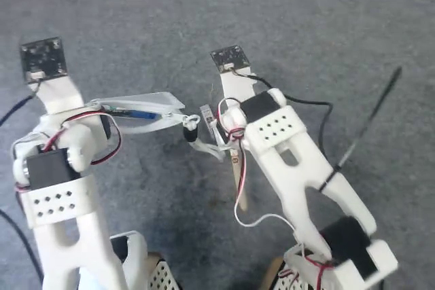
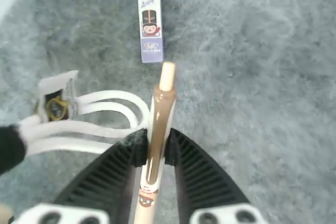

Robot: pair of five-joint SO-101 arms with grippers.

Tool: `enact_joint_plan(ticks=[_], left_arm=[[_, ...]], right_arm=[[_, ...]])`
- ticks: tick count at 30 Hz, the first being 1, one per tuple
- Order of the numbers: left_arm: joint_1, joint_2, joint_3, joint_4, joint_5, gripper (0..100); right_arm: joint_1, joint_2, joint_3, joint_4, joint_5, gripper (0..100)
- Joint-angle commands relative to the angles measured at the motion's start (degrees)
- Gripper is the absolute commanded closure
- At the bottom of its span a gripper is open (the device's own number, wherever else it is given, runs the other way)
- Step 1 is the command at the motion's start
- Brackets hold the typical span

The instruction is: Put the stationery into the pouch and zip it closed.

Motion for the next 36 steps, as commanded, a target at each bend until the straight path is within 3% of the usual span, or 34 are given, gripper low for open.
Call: enact_joint_plan(ticks=[1, 12, 16, 21, 30, 36], left_arm=[[0.5, -2.6, -0.6, -2.5, 0.9, 99], [0.8, -2.6, -1.1, -2.6, 1.0, 99], [4.1, -2.6, -1.8, -2.9, 1.1, 99], [7.6, -2.7, -3.0, -3.0, 1.1, 99], [7.4, -2.4, -4.5, -2.1, 3.3, 99], [7.4, -2.6, -3.3, -2.5, 3.2, 99]], right_arm=[[-0.3, -8.7, -2.0, 3.5, -0.3, 99.2], [-1.6, -27.0, 4.7, 2.7, -0.5, 99.2], [-3.6, -35.1, 9.4, 0.5, -0.6, 99.2], [-4.2, -44.4, 17.6, -5.6, -0.6, 99.2], [-4.3, -55.7, 29.0, -17.5, -0.7, 99.2], [-10.2, -61.2, 31.3, -20.9, -0.7, 99.2]])
